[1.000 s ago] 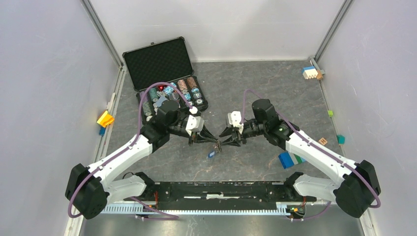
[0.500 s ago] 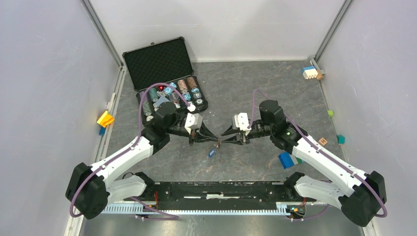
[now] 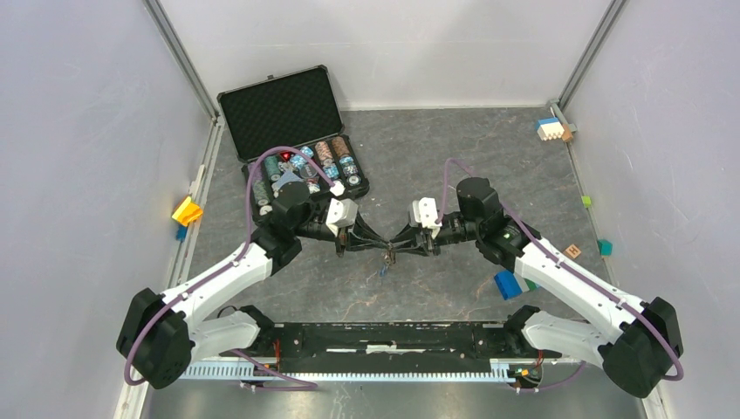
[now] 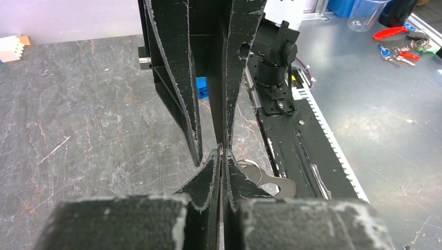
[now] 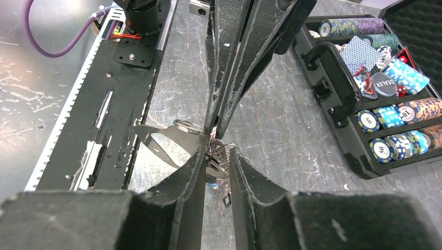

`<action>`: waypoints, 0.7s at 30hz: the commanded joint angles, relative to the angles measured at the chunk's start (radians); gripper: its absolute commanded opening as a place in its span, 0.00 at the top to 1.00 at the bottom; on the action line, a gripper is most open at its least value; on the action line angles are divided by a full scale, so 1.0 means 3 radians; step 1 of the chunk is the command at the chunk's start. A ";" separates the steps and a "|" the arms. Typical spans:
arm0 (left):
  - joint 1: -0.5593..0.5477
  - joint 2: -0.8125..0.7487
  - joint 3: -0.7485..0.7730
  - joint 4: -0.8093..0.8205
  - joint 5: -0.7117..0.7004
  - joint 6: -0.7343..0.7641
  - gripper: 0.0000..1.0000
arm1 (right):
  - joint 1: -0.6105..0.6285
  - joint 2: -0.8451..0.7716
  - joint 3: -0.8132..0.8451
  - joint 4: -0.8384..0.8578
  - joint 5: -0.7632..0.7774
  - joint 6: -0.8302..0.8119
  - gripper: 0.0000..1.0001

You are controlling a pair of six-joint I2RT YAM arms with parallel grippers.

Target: Put the keys on the keyring

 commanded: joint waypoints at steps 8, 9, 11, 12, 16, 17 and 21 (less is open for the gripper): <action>0.0024 0.0030 -0.0004 0.0212 -0.0065 -0.0094 0.98 | 0.0006 -0.0008 -0.0005 0.0180 -0.0082 0.0113 0.76; 0.0026 0.0034 -0.0004 0.0212 -0.0069 -0.0096 0.98 | 0.0006 -0.0005 -0.0004 0.0179 -0.0083 0.0115 0.78; 0.0025 0.0037 -0.0004 0.0217 -0.0071 -0.0091 0.98 | 0.0005 -0.0008 -0.0010 0.0184 -0.0080 0.0117 0.82; 0.0027 0.0037 -0.0007 0.0217 -0.0071 -0.0089 0.98 | 0.0006 -0.0008 -0.0012 0.0184 -0.0073 0.0113 0.85; 0.0036 0.0024 -0.0013 0.0216 -0.0076 -0.0088 0.98 | 0.0006 -0.0029 -0.0010 0.0154 0.0015 0.0079 1.00; 0.0041 0.0017 -0.0023 0.0215 -0.0076 -0.0085 0.98 | 0.0006 -0.0040 0.0004 0.0124 0.0080 0.0064 1.00; 0.0051 -0.0001 0.0012 -0.0113 -0.0107 0.0266 0.97 | 0.0011 -0.0049 0.0174 -0.0165 0.0353 -0.0103 1.00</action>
